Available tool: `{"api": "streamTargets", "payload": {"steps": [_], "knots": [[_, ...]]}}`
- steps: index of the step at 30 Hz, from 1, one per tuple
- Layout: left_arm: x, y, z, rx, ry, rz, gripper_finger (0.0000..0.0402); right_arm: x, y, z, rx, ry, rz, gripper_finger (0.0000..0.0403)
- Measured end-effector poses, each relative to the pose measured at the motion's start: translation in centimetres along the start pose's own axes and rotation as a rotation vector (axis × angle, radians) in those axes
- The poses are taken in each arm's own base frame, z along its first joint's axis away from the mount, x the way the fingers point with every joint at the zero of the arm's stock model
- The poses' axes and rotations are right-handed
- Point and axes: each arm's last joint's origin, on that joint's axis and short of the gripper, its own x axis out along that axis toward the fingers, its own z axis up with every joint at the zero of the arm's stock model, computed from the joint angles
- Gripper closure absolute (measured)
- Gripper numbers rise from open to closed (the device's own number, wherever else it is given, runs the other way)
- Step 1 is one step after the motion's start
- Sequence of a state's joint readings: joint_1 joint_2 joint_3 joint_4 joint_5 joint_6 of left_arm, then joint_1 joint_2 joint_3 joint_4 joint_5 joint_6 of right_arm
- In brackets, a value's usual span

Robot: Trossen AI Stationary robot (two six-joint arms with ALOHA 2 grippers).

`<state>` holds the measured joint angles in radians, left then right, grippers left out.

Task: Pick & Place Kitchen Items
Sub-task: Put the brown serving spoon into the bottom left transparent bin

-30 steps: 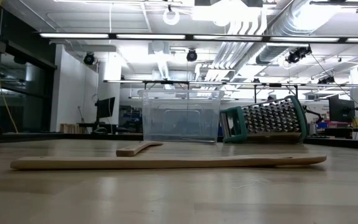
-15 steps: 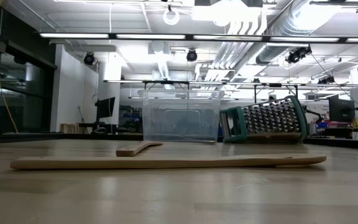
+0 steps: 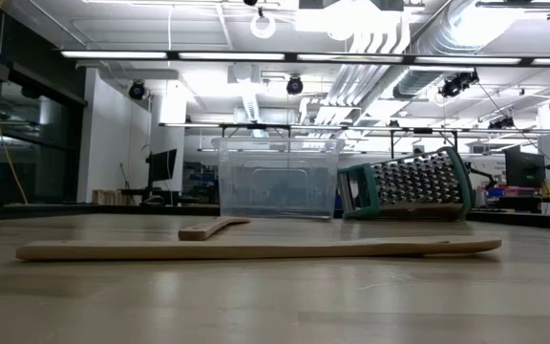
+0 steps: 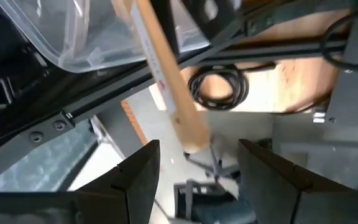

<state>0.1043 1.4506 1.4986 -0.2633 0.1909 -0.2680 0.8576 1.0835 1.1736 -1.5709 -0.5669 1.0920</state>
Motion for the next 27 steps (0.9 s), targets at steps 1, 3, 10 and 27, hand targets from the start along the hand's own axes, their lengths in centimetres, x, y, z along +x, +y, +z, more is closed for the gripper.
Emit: {"api": "streamTargets", "payload": {"steps": [1, 3, 10, 27], "knots": [[0.0, 0.0, -0.1, -0.002, 0.009, 0.003, 0.0234, -0.2, -0.3, -0.3, 0.003, -0.024, 0.006, 0.0196], [0.0, 0.1, -0.3, -0.008, 0.026, 0.007, 0.0234, -0.7, -1.0, -0.8, 0.014, -0.084, 0.016, 0.0196], [0.0, 0.2, -0.5, -0.045, 0.046, 0.037, 0.0234, -2.0, -3.4, -2.2, 0.016, -0.331, 0.03, 0.0196], [-0.5, 1.6, -2.3, -0.303, 0.109, 0.444, 0.0234, -4.5, -8.1, -3.9, 0.028, -1.035, -0.049, 0.0196]]}}
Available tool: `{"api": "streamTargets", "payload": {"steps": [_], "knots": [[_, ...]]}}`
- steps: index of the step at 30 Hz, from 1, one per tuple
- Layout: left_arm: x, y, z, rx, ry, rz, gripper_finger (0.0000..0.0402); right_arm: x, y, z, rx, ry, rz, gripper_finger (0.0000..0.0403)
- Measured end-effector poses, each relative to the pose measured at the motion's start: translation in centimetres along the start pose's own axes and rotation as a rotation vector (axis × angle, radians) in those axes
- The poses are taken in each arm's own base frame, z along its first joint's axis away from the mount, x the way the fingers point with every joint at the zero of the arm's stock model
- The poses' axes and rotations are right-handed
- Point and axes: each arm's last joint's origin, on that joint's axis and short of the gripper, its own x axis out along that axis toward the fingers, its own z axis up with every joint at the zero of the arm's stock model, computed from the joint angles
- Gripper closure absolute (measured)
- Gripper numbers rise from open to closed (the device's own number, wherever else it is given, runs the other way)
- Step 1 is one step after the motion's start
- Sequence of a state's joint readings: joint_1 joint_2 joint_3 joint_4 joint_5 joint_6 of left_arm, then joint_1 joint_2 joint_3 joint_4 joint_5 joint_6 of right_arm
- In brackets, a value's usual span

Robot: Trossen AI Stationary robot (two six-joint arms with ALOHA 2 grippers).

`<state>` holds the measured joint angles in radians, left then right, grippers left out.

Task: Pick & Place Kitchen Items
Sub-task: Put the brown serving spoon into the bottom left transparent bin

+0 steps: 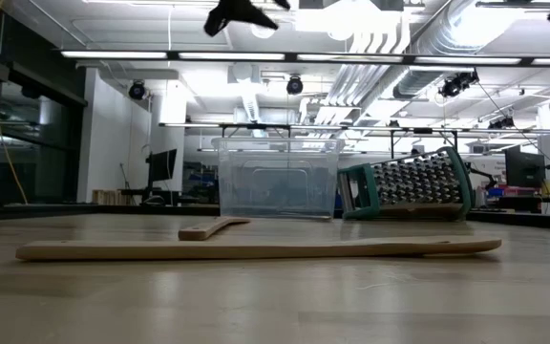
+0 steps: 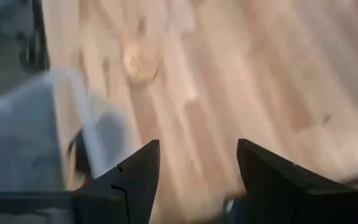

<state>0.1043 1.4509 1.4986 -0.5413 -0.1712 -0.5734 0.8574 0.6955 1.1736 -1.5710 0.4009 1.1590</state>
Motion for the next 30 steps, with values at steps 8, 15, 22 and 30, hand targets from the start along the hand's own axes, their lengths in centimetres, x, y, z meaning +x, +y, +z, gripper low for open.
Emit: {"api": "streamTargets", "payload": {"steps": [8, 15, 22, 30], "knots": [[0.2, 1.0, -1.1, -0.199, 0.043, 0.182, 0.0234, -0.9, -1.7, 0.6, 0.089, -0.313, -0.071, 0.0196], [1.5, 2.0, -2.7, -0.382, 0.115, 0.345, 0.0234, -2.2, -4.4, 0.3, 0.201, -0.457, -0.022, 0.0196], [4.8, 2.5, -4.6, -0.472, 0.201, 0.441, 0.0234, -3.3, -7.2, -0.2, 0.285, -0.564, 0.051, 0.0196], [8.7, 4.6, -6.4, -0.598, 0.405, 0.493, 0.0234, -3.5, -7.6, -0.3, 0.253, -0.581, 0.048, 0.0196]]}}
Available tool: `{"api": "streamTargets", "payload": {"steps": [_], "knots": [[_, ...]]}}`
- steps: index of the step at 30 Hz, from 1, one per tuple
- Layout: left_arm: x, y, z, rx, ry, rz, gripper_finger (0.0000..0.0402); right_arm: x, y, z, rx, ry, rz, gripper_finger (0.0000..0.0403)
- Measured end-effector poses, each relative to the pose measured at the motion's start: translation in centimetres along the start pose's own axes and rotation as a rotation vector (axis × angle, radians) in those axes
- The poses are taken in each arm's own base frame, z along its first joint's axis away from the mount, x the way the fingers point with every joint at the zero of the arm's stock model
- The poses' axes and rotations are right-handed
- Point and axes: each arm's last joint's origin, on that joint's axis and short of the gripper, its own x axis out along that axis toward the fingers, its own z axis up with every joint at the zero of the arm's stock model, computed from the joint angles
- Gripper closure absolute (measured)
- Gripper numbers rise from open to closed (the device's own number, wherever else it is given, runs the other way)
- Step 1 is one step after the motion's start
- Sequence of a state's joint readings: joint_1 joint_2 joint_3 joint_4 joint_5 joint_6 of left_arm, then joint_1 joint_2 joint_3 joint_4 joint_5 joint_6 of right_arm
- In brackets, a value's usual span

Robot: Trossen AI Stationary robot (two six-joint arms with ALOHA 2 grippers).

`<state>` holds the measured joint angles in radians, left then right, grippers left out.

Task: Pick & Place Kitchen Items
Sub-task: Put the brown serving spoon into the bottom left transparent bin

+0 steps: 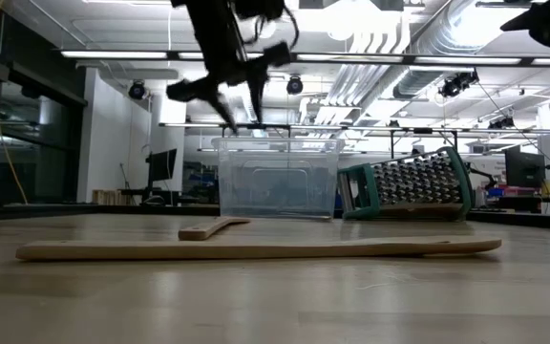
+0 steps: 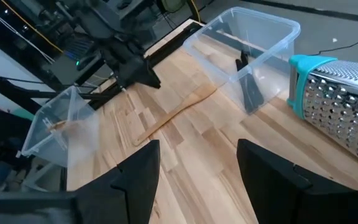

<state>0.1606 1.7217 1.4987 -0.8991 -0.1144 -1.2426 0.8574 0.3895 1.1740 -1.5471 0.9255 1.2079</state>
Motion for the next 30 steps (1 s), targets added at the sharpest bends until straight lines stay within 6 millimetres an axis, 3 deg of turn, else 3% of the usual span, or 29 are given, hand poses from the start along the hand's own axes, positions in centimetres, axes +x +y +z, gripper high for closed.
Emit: {"api": "streamTargets", "payload": {"steps": [13, 21, 30], "knots": [[6.1, 1.2, 1.3, -0.054, 0.17, 0.152, 0.0234, 0.0, 0.0, -0.1, -0.007, 0.013, 0.0, 0.0196], [8.3, 1.5, 1.1, 0.028, 0.216, 0.196, 0.0231, 0.0, 0.0, -0.1, -0.01, 0.02, 0.0, 0.0196], [11.0, 2.0, 0.5, 0.047, 0.278, 0.258, 0.0154, 0.0, 0.0, -0.1, -0.013, 0.022, -0.001, 0.0196]]}}
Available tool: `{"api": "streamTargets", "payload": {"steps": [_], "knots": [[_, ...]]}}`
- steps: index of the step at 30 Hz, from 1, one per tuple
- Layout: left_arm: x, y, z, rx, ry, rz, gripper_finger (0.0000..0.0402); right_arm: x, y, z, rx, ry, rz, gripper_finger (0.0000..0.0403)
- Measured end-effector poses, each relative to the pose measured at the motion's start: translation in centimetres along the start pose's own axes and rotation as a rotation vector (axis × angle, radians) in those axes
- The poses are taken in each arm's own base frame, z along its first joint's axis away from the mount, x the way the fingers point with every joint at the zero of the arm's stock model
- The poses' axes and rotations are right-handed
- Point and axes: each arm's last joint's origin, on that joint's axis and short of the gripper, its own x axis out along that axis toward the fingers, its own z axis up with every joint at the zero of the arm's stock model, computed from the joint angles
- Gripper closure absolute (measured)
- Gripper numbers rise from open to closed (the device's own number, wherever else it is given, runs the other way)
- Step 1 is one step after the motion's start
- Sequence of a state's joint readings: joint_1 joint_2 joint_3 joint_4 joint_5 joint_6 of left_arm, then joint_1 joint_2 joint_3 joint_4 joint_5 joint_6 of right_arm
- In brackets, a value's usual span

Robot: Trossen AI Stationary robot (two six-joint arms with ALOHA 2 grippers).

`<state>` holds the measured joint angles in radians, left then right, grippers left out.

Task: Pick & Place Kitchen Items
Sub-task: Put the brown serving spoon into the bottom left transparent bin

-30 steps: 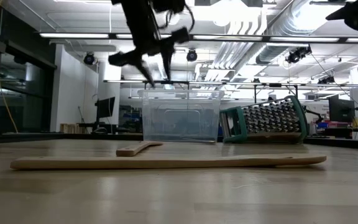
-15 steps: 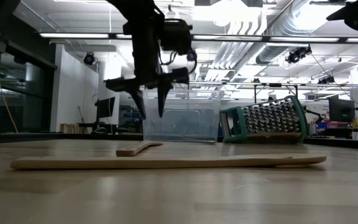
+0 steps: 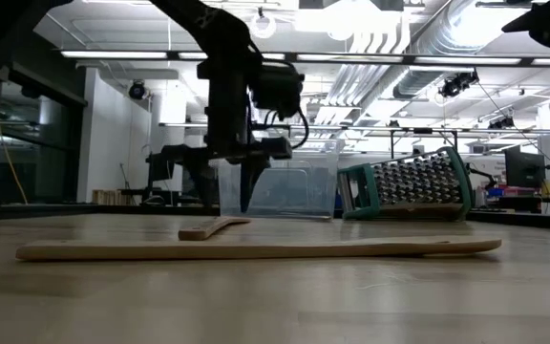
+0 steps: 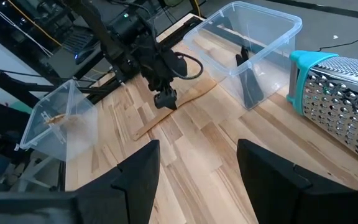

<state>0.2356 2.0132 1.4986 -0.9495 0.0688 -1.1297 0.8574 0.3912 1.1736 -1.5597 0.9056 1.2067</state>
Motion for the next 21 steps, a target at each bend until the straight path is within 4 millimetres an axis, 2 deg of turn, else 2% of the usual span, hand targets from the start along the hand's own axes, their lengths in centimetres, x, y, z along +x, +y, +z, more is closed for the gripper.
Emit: {"api": "streamTargets", "payload": {"steps": [4, 10, 14, 21], "knots": [[0.7, -0.1, 0.1, -0.001, 0.006, 0.014, 0.0134, 0.0, 0.0, 0.0, -0.008, 0.012, 0.005, 0.0196], [1.4, -0.1, 0.1, -0.003, 0.012, 0.029, 0.0143, 0.0, 0.0, 0.0, -0.008, 0.014, 0.005, 0.0196], [1.4, -0.1, 0.2, -0.006, 0.007, 0.033, 0.0163, 0.0, 0.0, 0.0, -0.016, 0.014, 0.005, 0.0196], [2.0, -0.4, -0.5, 0.01, -0.001, 0.054, 0.0223, 0.0, 0.0, 0.0, -0.027, 0.014, 0.005, 0.0196]]}}
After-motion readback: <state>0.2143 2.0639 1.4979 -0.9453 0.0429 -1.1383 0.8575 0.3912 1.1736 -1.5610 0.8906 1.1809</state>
